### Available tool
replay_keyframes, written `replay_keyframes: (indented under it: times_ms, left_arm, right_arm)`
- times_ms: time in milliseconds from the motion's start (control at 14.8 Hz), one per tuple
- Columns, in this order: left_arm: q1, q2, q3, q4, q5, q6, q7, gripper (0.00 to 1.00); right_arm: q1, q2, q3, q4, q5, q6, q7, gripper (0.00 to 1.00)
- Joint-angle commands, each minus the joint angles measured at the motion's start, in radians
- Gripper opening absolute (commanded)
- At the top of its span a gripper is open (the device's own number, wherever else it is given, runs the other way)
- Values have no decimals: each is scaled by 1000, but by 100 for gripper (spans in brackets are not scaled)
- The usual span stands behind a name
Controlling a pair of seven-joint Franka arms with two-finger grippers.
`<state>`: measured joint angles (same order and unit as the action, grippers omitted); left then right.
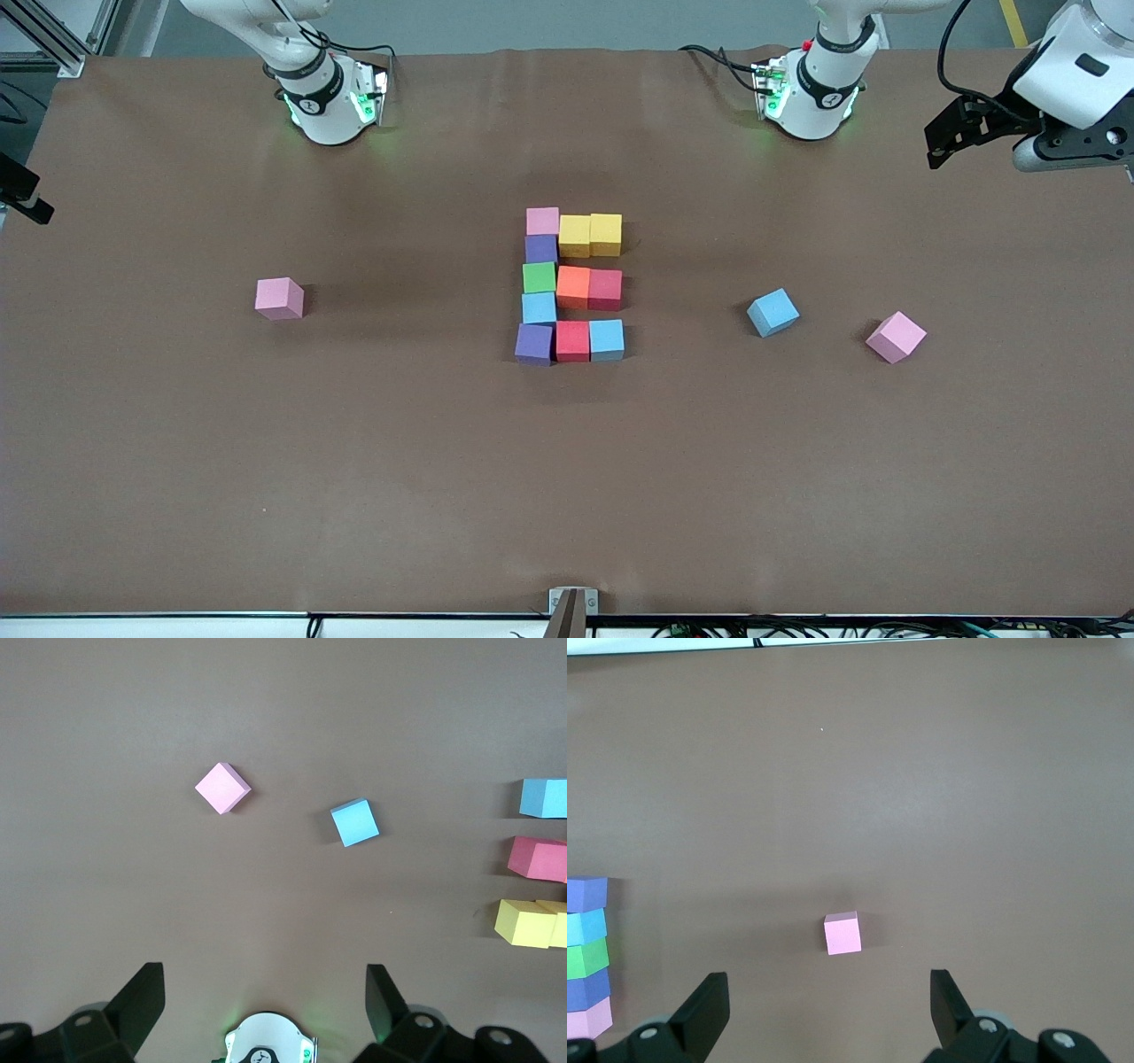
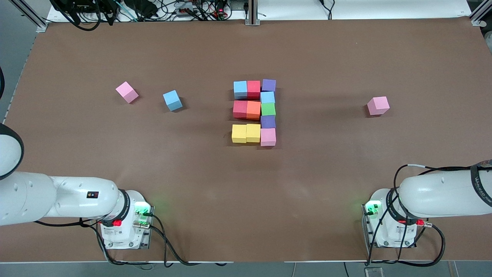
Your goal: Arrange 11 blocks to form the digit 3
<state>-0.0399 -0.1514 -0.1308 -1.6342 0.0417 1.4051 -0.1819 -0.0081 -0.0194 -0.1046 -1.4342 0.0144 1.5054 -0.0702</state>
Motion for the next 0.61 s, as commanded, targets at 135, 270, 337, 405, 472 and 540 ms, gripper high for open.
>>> replay_keyframes:
  times_ms: [135,270,337,405,472,540]
  left_arm:
    - [6,-17,-1,-16,-14,8,-7,100]
    - [6,-17,-1,-16,-14,9,-7,100]
    - [8,-17,-1,-16,-14,9,-7,100]
    - [8,-17,0,-15,-14,9,-7,100]
    - [8,-17,2,-15,-14,9,-7,100]
    - [8,-16,2,-15,-14,9,-7,100]
  right_arm:
    - [16,3,0,6,-14,-4,-8,100]
    - [19,3,0,6,-14,-4,-8,100]
    - [19,3,0,6,-14,-4,-8,100]
    - [19,3,0,6,-14,-4,-8,100]
    - [19,3,0,6,-14,-5,-8,100]
    - [19,3,0,6,-14,-5,-8,100]
